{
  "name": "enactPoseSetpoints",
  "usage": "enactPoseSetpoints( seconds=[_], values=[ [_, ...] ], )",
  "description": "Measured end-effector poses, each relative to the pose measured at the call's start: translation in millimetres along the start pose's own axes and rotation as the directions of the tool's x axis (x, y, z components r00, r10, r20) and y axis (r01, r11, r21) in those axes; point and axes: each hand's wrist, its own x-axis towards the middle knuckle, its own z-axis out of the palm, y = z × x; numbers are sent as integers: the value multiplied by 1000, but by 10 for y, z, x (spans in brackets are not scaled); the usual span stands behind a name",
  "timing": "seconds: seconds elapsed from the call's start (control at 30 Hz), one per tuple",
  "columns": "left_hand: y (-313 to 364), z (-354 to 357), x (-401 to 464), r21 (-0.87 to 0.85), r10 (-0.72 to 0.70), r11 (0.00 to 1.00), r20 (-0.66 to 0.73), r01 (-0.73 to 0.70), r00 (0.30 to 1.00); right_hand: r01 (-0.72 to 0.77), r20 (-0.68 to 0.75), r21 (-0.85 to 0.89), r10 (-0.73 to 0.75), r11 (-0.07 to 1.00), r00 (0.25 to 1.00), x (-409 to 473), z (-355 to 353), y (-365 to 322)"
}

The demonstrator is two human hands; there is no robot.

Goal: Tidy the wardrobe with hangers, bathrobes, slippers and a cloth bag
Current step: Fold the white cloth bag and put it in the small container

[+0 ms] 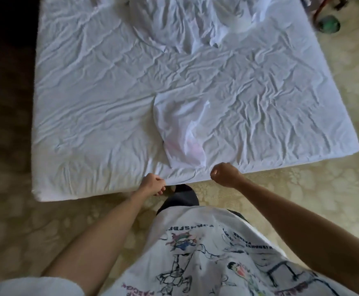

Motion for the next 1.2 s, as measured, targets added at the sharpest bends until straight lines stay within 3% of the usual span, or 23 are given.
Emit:
enactPoseSetpoints(
  seconds=[0.1,0.33,0.6,0.7,0.8,0.9,1.03,1.2],
  values=[
    [313,-16,193,-17,4,1000,25,-3,1000,-41,43,-78,45,996,998,236,-250,226],
    [876,-248,714,-67,-11,998,5,12,1000,-77,112,-74,85,994,990,894,-797,378],
    [1132,-463,1798,-141,-147,982,-130,128,981,-60,135,-57,68,997,988,2309,-1021,354],
    [1275,-632,2369,-158,-193,975,-244,157,951,-92,90,-16,93,996,992,2855,-1033,298],
    [1431,-861,3011,-146,-153,984,-432,98,889,-250,-30,101,254,963,967,3451,-1023,292],
    [1494,-1047,3694,-194,-127,981,-540,25,832,-414,-20,392,457,822,889,4047,-944,371],
    [1560,-1120,4385,-258,-138,966,-556,-12,820,-392,32,713,532,581,846,4583,-852,327],
    [1605,-1112,4681,-470,-75,872,-408,-139,910,-351,130,844,481,405,867,4941,-901,257]
  ],
)
